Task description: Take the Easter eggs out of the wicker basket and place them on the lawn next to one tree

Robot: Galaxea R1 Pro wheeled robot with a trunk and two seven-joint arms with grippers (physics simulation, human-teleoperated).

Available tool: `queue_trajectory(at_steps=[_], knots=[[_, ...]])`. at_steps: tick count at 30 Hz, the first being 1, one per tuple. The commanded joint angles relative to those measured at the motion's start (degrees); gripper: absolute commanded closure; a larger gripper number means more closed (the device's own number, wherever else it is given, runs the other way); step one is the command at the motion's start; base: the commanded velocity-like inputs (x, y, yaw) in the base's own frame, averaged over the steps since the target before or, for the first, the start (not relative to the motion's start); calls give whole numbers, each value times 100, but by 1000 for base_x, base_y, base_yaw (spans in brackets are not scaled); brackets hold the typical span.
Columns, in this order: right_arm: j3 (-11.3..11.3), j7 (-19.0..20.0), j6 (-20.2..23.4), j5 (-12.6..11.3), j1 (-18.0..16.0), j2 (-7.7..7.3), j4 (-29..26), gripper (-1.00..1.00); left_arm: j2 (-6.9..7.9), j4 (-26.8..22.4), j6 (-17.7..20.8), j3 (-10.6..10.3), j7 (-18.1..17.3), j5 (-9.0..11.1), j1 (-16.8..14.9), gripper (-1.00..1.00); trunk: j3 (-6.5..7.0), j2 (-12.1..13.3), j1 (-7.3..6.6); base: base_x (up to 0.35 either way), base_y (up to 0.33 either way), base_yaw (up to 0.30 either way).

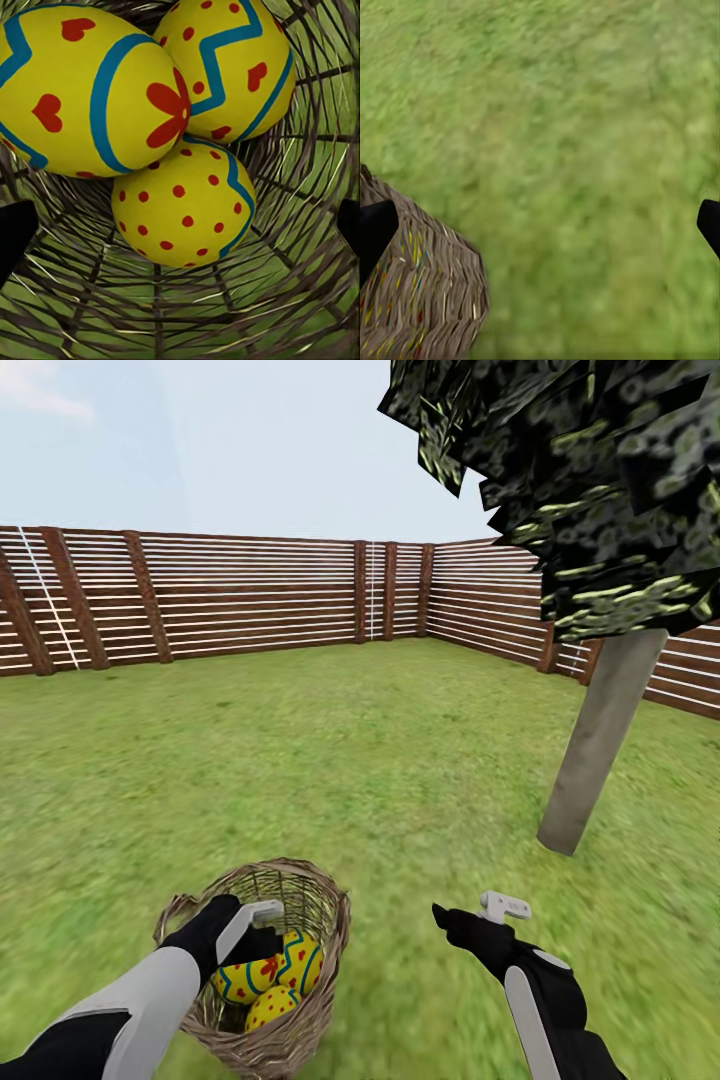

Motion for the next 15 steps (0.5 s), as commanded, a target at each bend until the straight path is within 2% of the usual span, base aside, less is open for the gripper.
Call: queue_trajectory(at_steps=[1,7,15], knots=[[-1,-52,25,-62,-3,3,-7,-100,-5,-10,32,38,-46,56,-1,-100,-6,-2,-1,0,0,0],[26,-52,22,-62,-3,3,-7,-100,-6,-10,42,37,-263,56,-1,-100,-6,-2,-1,0,0,0],[139,-52,22,-62,-3,3,-7,-100,-5,-10,38,37,-301,55,-1,-100,-6,-2,-1,0,0,0]])
